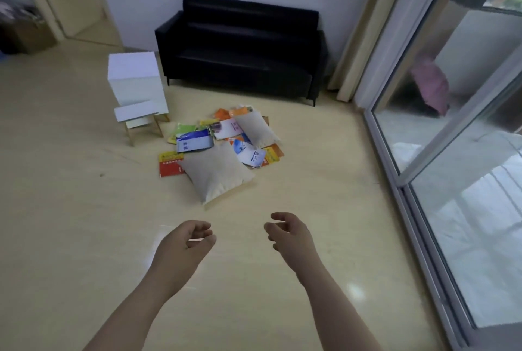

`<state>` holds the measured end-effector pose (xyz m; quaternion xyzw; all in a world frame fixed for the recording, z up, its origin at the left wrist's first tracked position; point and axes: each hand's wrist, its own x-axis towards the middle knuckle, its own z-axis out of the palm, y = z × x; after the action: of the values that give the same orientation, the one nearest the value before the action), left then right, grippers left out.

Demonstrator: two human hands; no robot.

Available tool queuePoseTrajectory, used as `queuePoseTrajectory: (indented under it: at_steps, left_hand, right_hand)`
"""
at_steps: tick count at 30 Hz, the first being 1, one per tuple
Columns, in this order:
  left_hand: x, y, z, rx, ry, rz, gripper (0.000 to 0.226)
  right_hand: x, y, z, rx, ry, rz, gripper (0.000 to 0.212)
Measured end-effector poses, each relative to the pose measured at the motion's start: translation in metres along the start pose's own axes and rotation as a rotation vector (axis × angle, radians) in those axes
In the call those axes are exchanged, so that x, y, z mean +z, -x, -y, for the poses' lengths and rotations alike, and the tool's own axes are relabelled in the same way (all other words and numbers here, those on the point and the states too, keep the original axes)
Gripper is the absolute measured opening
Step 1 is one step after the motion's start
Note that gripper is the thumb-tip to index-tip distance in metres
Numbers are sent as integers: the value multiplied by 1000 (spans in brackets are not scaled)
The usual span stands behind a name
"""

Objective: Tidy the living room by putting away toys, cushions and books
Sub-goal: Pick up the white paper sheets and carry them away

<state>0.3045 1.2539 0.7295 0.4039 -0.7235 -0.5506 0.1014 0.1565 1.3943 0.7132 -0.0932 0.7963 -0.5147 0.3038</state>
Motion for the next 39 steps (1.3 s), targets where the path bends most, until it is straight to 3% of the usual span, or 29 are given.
queuePoseTrajectory:
  at_steps: [13,21,27,39]
  left_hand:
    - [-98,-139,19,-77,64,-91,18]
    - [-225,-259,20,-33,65,-110,17]
    - [-281,-315,25,-46,76,-126,17]
    - [-391,-525,12,-86,51,-162,16]
  right_hand:
    - [125,-125,84,-29,105,135,28]
    - [256,-203,173,-30,81,151,30]
    - [314,-239,214,-13,109,174,28]
    - [439,-423,323,-41,125,229,22]
